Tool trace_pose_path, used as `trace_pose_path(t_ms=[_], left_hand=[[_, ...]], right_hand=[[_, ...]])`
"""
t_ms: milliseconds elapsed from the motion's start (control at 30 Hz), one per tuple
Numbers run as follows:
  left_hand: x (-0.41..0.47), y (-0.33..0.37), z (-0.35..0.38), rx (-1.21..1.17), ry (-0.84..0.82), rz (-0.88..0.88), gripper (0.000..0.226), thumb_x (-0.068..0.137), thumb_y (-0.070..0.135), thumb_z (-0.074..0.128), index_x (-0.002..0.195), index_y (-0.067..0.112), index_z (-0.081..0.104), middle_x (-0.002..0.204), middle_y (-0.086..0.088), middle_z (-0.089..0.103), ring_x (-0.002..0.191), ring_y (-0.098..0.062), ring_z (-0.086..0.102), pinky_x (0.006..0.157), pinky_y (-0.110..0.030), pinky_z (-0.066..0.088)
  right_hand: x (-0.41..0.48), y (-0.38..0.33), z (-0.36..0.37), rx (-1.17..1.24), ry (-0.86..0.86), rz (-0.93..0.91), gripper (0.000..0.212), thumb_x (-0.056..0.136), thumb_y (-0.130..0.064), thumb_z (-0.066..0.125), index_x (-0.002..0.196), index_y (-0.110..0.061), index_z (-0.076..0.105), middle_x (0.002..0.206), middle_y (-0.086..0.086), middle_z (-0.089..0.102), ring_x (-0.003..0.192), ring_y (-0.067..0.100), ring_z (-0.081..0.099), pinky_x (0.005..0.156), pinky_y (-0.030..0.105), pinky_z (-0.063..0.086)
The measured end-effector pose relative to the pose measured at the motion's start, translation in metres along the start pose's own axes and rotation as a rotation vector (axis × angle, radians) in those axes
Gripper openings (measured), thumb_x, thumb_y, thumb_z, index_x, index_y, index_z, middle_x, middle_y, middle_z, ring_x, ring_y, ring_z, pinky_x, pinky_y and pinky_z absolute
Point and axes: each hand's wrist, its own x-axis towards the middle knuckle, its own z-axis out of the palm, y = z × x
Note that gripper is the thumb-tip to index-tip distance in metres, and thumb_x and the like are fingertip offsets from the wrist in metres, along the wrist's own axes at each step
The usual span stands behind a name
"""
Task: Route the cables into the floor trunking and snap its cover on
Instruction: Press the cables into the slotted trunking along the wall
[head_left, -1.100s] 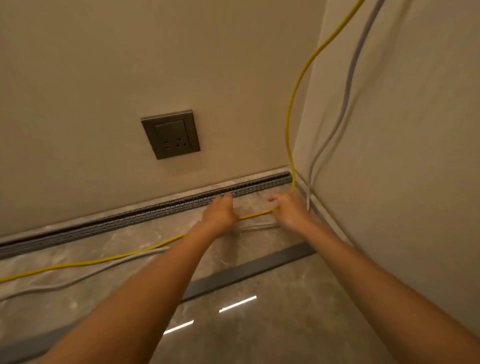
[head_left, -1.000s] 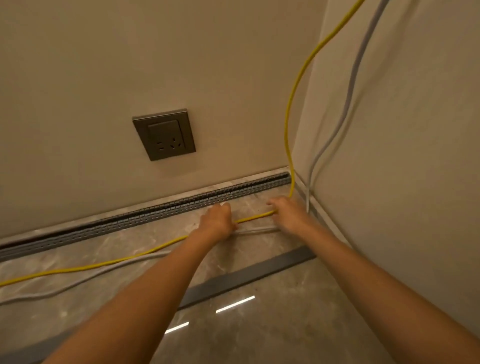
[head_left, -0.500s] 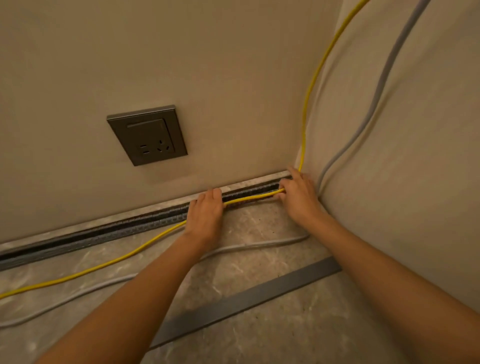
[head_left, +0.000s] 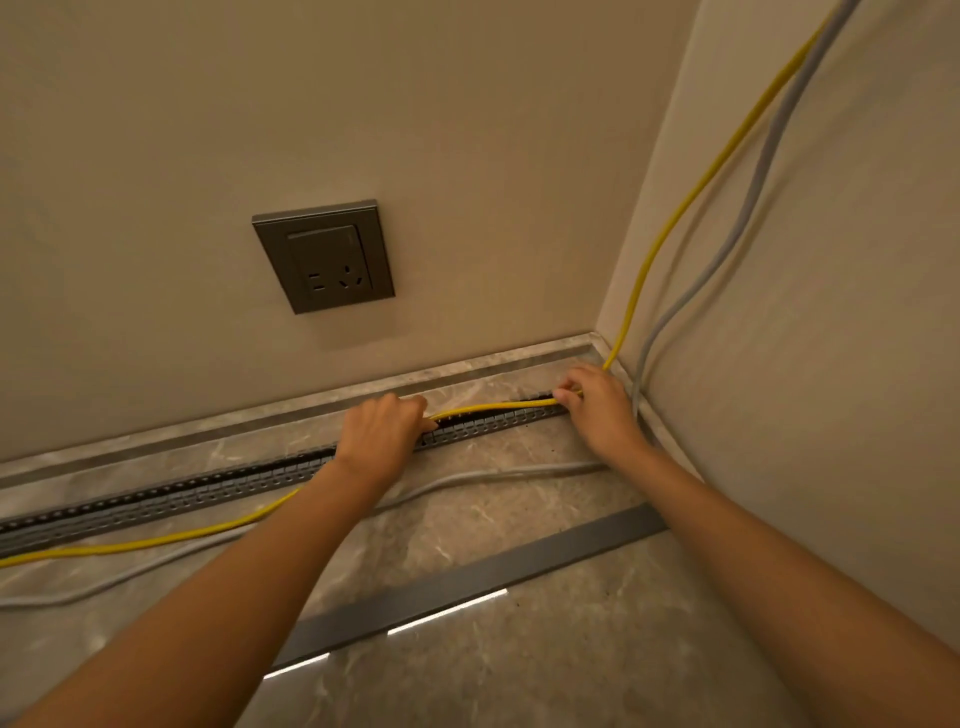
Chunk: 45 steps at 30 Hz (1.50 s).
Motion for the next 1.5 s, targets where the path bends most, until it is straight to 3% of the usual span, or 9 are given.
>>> trace_pose_path(t_ms=[100,200,300,567,933,1100,1300,1400,1500], left_hand=[[-0.002,-0.001,0.002,-0.057,0.036,0.032,0.023,0.1,0.03,0.04,0.088,0.012,0.048,0.105,-0.018,0.067,0.098,-0.038,0.061,0.065,-0.039,0.039],[-0.004,0.0,0.006,-0.111,0.072,0.006,0.025,0.101,0.029,0.038,0.088,0.013,0.052,0.104,-0.017,0.066,0.096,-0.038,0.061,0.063,-0.034,0.032],[-0.004,0.004,0.006,-0.133,0.073,-0.04,0.028,0.099,0.025,0.041,0.099,0.005,0.061,0.112,-0.016,0.06,0.102,-0.037,0.06,0.067,-0.037,0.038],[0.013,0.006,-0.001,-0.32,-0.075,-0.251,0.027,0.091,0.023,0.057,0.108,0.003,0.061,0.117,-0.019,0.061,0.109,-0.037,0.057,0.085,-0.04,0.049],[0.01,0.013,0.005,-0.605,0.146,-0.386,0.022,0.086,-0.001,0.051,0.092,-0.001,0.072,0.1,-0.023,0.071,0.096,-0.04,0.064,0.082,-0.044,0.054],[0.008,0.018,0.003,-0.278,0.076,-0.224,0.023,0.089,-0.002,0.048,0.103,0.003,0.066,0.107,-0.02,0.067,0.101,-0.038,0.062,0.081,-0.042,0.051],[-0.002,0.023,0.014,-0.192,0.012,-0.079,0.029,0.098,0.017,0.042,0.112,0.002,0.062,0.117,-0.015,0.056,0.103,-0.034,0.059,0.086,-0.041,0.047],[-0.009,0.027,0.011,-0.264,0.06,-0.071,0.025,0.097,0.013,0.044,0.112,0.002,0.06,0.115,-0.017,0.056,0.099,-0.036,0.059,0.082,-0.044,0.049],[-0.014,0.03,0.01,-0.281,0.158,0.002,0.024,0.097,0.014,0.045,0.112,0.001,0.059,0.114,-0.017,0.058,0.096,-0.036,0.06,0.079,-0.044,0.05]], right_hand=[[-0.001,0.001,-0.005,0.002,0.041,0.045,0.013,0.085,-0.007,0.06,0.087,0.005,0.064,0.101,0.023,0.064,0.097,0.034,0.058,0.082,0.034,0.043],[-0.001,0.001,-0.008,-0.033,0.045,0.054,0.014,0.086,-0.009,0.06,0.087,0.004,0.065,0.1,0.024,0.065,0.095,0.033,0.059,0.077,0.033,0.043],[0.001,0.002,-0.011,-0.114,0.01,0.051,0.018,0.089,-0.014,0.057,0.087,0.003,0.063,0.101,0.023,0.064,0.096,0.034,0.058,0.072,0.032,0.039],[0.006,0.011,-0.008,-0.308,-0.066,-0.028,0.018,0.092,-0.005,0.048,0.094,0.001,0.064,0.107,0.021,0.063,0.1,0.034,0.059,0.081,0.038,0.045],[0.006,0.011,-0.005,-0.365,-0.023,0.076,0.023,0.093,-0.012,0.049,0.103,0.002,0.064,0.107,0.023,0.066,0.101,0.036,0.062,0.08,0.038,0.051],[0.001,0.015,-0.003,-0.298,-0.077,0.037,0.021,0.09,0.002,0.045,0.105,0.001,0.06,0.119,0.021,0.056,0.11,0.036,0.054,0.091,0.039,0.045],[-0.01,0.013,-0.018,-0.104,-0.236,-0.052,0.047,0.091,-0.005,0.049,0.136,-0.012,0.038,0.143,0.012,0.042,0.134,0.026,0.035,0.112,0.034,0.027],[-0.02,0.009,-0.026,-0.067,-0.188,-0.118,0.034,0.086,-0.011,0.058,0.12,-0.01,0.053,0.128,0.01,0.052,0.122,0.024,0.046,0.102,0.032,0.036],[-0.029,0.01,-0.031,-0.108,-0.35,-0.127,0.022,0.072,-0.027,0.075,0.085,-0.014,0.063,0.093,0.001,0.056,0.092,0.02,0.056,0.082,0.035,0.047]])
